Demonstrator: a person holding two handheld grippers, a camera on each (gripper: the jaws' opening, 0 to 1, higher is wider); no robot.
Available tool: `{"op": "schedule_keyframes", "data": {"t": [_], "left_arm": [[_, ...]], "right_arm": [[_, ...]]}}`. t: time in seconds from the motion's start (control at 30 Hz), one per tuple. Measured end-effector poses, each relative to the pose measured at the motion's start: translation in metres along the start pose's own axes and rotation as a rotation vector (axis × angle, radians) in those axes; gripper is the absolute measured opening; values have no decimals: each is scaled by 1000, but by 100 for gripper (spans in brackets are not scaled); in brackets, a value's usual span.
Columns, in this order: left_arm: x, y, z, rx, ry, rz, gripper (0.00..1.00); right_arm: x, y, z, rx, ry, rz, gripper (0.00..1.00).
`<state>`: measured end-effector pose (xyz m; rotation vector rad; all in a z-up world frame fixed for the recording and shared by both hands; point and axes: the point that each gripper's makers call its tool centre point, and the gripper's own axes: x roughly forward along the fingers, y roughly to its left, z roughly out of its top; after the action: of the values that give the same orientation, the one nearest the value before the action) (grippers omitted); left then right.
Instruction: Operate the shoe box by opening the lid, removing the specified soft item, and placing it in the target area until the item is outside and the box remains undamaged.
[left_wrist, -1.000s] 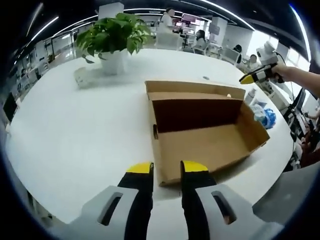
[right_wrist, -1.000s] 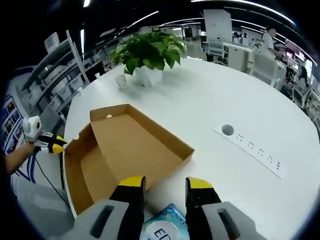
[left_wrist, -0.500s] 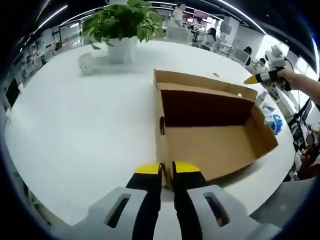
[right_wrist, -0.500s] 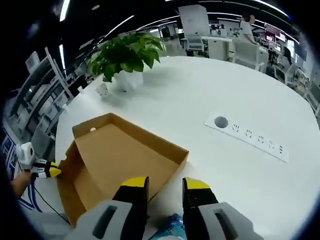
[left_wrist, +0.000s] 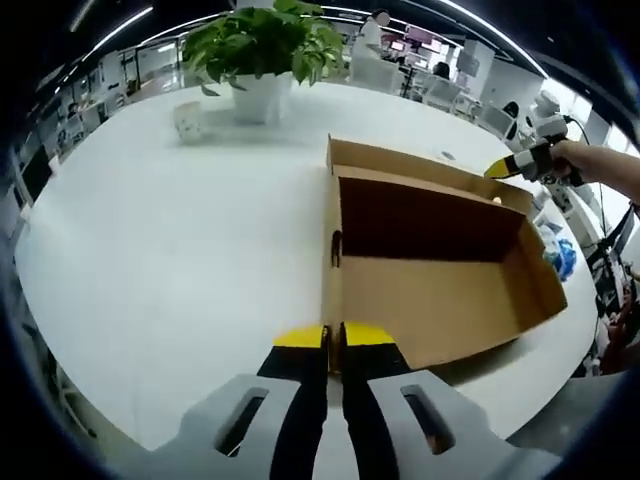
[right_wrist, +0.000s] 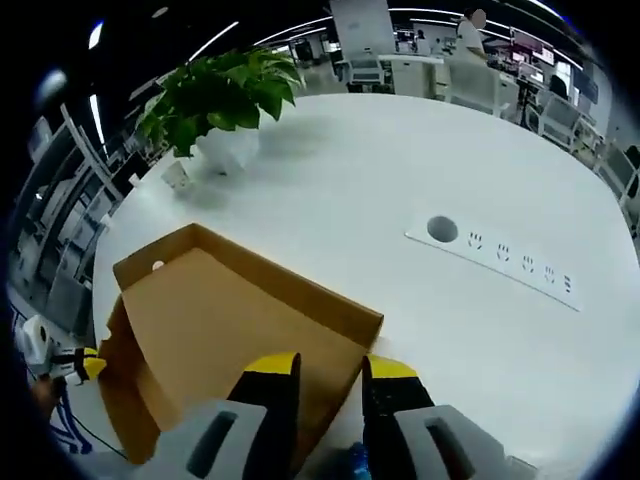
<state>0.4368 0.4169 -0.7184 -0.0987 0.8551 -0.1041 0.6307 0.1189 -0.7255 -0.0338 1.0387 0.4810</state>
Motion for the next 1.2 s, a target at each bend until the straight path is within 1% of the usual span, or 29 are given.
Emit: {"op": "schedule_keyframes", "data": {"t": [0.1,0.13,0.17,0.2,0.27,0.37,0.4,0.47,0.5,0.57,0.6,0.63,0.67,0.73,0.77,0.87,0.9,0.93,1.03,1.2], "left_arm": [[0,0,0,16,-2,11,0],[0,1,0,11,-1,13,0],[0,1,0,9,-1,15,0],[0,1,0,9,-2,18,0],[1,2,0,13,-3,21,0],[1,4,1,4,-3,22,0],[1,3,1,5,-3,23,0],[2,4,1,8,-1,24,0],[2,4,1,10,0,24,0],[2,4,1,4,1,24,0],[2,4,1,4,1,23,0],[2,4,1,5,2,23,0],[2,4,1,5,2,22,0],[3,4,1,8,2,20,0],[3,4,1,5,3,19,0],[3,5,1,3,3,17,0],[3,5,1,4,4,16,0],[4,6,1,5,5,15,0],[4,6,1,7,7,14,0],[5,6,1,-1,5,12,0]], "right_arm": [[1,-2,-2,-8,6,-11,19],[1,-4,0,-13,2,-22,18],[0,-10,3,-23,-12,-50,18],[0,-10,4,-24,-15,-54,18],[-1,-11,4,-19,-16,-56,18],[-1,-16,4,-18,-19,-79,20],[0,-16,4,-15,-19,-77,20],[4,-12,-1,12,6,-51,20],[6,-13,-2,19,15,-54,20],[7,-14,-3,16,11,-63,20],[7,-13,-3,28,10,-57,19],[8,-9,-3,52,11,-37,19],[9,-7,-2,71,7,-26,18],[8,-10,-2,71,7,-47,15],[8,-13,-3,52,16,-67,11],[5,-18,-4,39,14,-93,2],[3,-17,-3,64,6,-78,2],[3,-18,-3,76,5,-81,1],[2,-19,-6,94,16,-80,1],[1,-19,-8,100,13,-81,0]]}}
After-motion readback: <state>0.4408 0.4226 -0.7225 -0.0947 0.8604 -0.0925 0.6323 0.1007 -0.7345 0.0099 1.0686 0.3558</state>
